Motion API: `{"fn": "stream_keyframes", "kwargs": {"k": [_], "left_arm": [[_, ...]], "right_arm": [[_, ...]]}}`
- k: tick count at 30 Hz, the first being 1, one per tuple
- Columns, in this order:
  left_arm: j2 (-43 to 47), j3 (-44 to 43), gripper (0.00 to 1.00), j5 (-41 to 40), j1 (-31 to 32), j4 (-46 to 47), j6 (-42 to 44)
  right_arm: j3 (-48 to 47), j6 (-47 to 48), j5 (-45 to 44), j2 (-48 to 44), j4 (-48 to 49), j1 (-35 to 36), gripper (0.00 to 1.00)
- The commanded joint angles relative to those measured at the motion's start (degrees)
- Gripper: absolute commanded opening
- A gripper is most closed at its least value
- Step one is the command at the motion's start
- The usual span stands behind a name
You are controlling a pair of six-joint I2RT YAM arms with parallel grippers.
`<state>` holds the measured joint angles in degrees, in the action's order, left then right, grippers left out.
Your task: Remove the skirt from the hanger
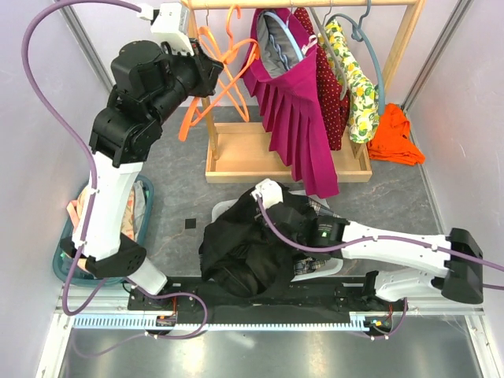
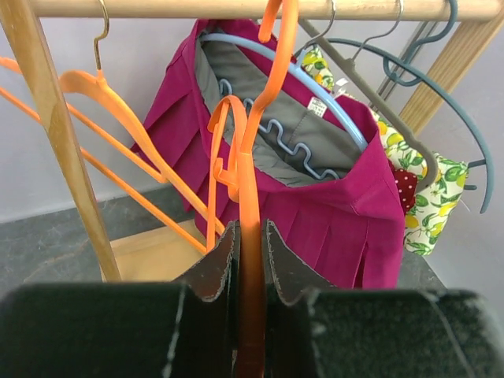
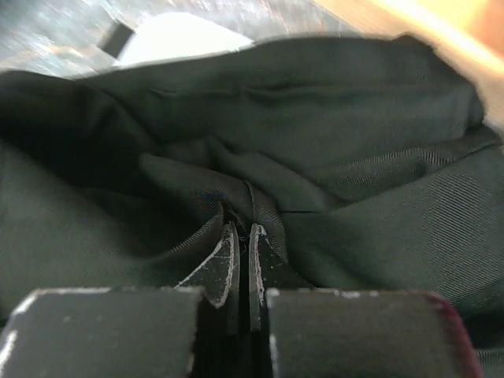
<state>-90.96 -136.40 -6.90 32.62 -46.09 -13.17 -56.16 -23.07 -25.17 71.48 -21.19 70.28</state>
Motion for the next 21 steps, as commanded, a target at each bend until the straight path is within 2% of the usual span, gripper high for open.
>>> {"fn": "stream_keyframes", "kwargs": {"k": [1, 9, 13, 16, 21], "left_arm": [[4.1, -0.6, 0.02, -5.4, 0.7, 2.7, -1.2], [12.7, 8.8, 0.02, -8.7, 0.7, 2.6, 2.4], [14.2, 9.1, 0.02, -9.2, 0.7, 2.3, 3.4], [13.7, 8.4, 0.02, -8.0, 0.8, 2.6, 3.2], [6.6, 2.8, 0.02, -7.2, 0.7, 3.5, 2.2]], "right_arm": [[1.8, -2.7, -1.7, 2.6, 4.1, -0.4, 0.0], [3.1, -2.2, 1.3, 6.0, 7.2, -2.5, 0.0], [3.5, -2.4, 1.4, 7.8, 7.7, -3.2, 0.0], [4.6, -2.9, 2.1, 8.0, 9.0, -3.4, 0.0], [5.4, -4.0, 2.8, 8.1, 9.6, -3.4, 0.0]]}}
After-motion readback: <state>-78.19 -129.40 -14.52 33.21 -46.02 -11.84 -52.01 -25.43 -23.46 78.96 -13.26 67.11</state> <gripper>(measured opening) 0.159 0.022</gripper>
